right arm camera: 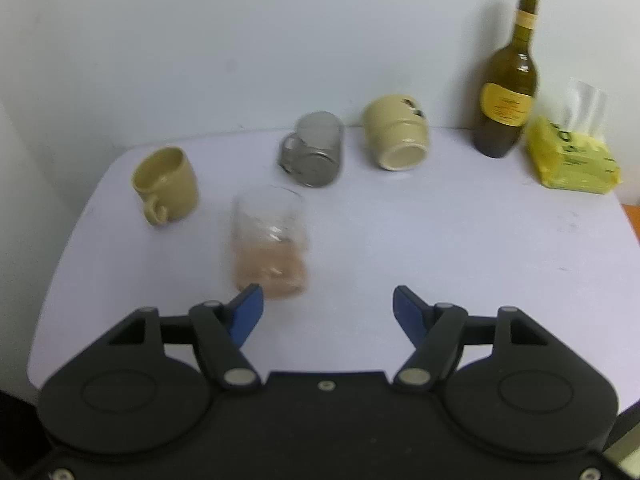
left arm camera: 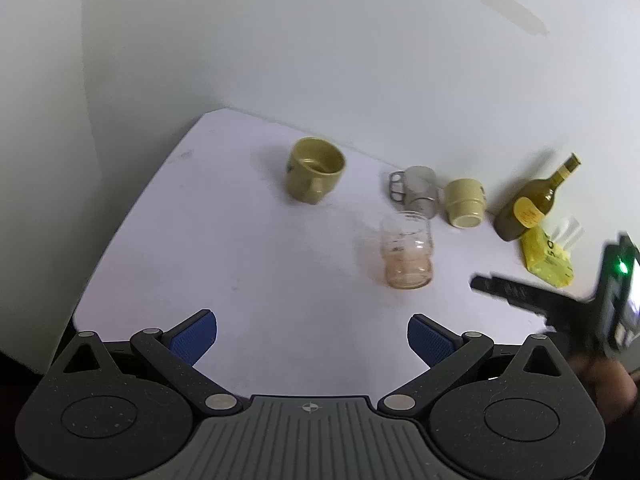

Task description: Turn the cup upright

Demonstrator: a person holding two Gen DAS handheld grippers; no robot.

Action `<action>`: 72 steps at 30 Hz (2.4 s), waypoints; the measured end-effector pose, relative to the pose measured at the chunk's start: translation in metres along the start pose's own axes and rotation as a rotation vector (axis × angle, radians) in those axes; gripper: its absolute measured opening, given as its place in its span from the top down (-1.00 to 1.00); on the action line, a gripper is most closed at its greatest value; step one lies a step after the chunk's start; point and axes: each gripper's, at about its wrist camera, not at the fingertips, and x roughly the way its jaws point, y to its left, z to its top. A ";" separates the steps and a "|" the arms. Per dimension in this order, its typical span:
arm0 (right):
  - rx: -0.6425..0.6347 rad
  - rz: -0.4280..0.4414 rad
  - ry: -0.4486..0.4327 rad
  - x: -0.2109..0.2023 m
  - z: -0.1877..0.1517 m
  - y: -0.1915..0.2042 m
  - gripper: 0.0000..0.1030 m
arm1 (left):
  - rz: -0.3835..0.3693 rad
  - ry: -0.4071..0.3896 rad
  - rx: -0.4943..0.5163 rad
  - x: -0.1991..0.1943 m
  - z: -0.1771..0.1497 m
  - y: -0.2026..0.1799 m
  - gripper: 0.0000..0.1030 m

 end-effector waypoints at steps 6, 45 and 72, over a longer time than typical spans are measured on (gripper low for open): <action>0.000 0.017 0.015 -0.003 -0.005 -0.045 -0.36 | 0.110 -0.008 0.015 0.031 0.000 -0.050 -1.00; -0.013 -0.061 -0.019 -0.018 0.053 -0.144 -0.55 | 0.120 0.190 0.202 0.229 0.021 -0.156 -0.85; 0.002 -0.114 0.000 -0.025 0.041 -0.164 -0.56 | 0.193 0.138 0.293 0.269 0.016 -0.176 -0.47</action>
